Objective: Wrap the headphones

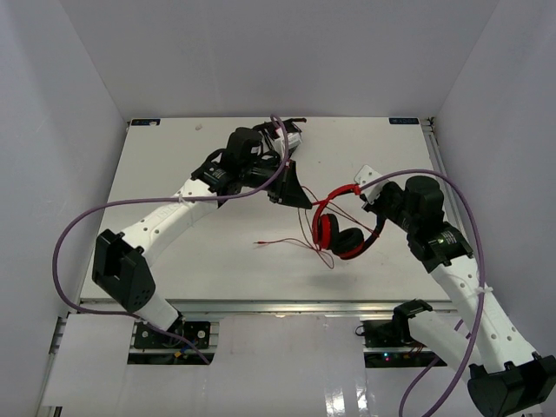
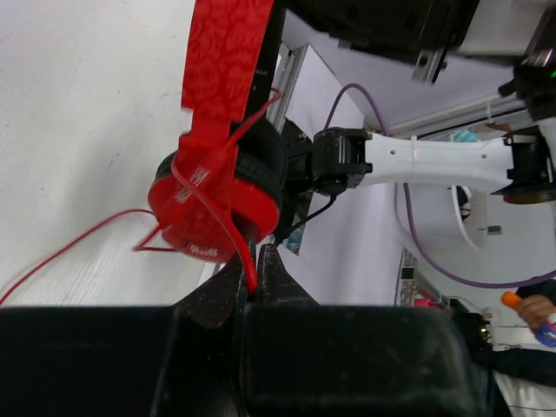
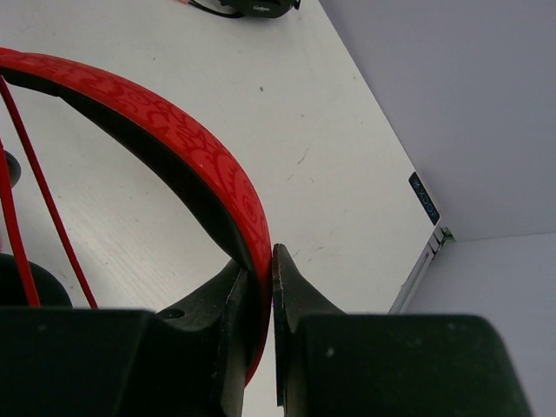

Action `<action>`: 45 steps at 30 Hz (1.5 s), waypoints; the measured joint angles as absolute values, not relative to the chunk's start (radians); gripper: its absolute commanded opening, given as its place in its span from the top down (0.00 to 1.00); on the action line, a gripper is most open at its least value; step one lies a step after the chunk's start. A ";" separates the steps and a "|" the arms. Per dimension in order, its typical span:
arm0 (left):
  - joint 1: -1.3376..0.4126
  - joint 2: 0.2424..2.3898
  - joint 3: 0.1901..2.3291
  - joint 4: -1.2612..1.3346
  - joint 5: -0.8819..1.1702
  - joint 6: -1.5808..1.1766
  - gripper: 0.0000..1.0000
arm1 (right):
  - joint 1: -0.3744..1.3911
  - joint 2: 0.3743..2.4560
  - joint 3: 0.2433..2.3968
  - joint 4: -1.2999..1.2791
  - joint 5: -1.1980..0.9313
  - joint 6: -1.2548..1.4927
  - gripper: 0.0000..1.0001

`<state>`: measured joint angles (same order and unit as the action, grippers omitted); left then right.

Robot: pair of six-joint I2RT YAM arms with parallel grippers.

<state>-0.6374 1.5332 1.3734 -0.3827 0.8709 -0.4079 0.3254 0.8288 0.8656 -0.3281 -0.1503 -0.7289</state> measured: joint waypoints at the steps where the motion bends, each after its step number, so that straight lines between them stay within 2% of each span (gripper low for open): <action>1: -0.638 1.553 1.395 -0.385 0.877 -0.436 0.99 | 0.344 0.826 0.852 -0.317 -0.128 -0.733 0.92; 9: -0.688 1.681 1.544 -0.392 0.867 -0.597 0.99 | 0.417 0.853 0.800 -0.240 0.037 -0.711 0.92; 17: -0.734 1.688 1.556 -0.392 0.841 -0.654 0.94 | 0.422 0.929 0.828 -0.202 0.111 -0.559 0.92; 23: -0.737 1.672 1.514 -0.389 0.805 -0.684 0.79 | 0.422 0.985 0.862 -0.208 0.134 -0.425 0.92; 34: -0.780 1.671 1.512 -0.378 0.702 -0.716 0.43 | 0.422 1.108 0.987 -0.270 0.145 -0.157 0.92; 45: -0.818 1.649 1.494 -0.373 0.628 -0.710 0.36 | 0.400 1.120 1.029 -0.304 0.142 -0.085 0.92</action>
<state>-0.8181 1.6494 1.4939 -0.3731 0.6284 -0.7102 0.4001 1.1202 1.0294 -0.3040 0.1419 -0.0850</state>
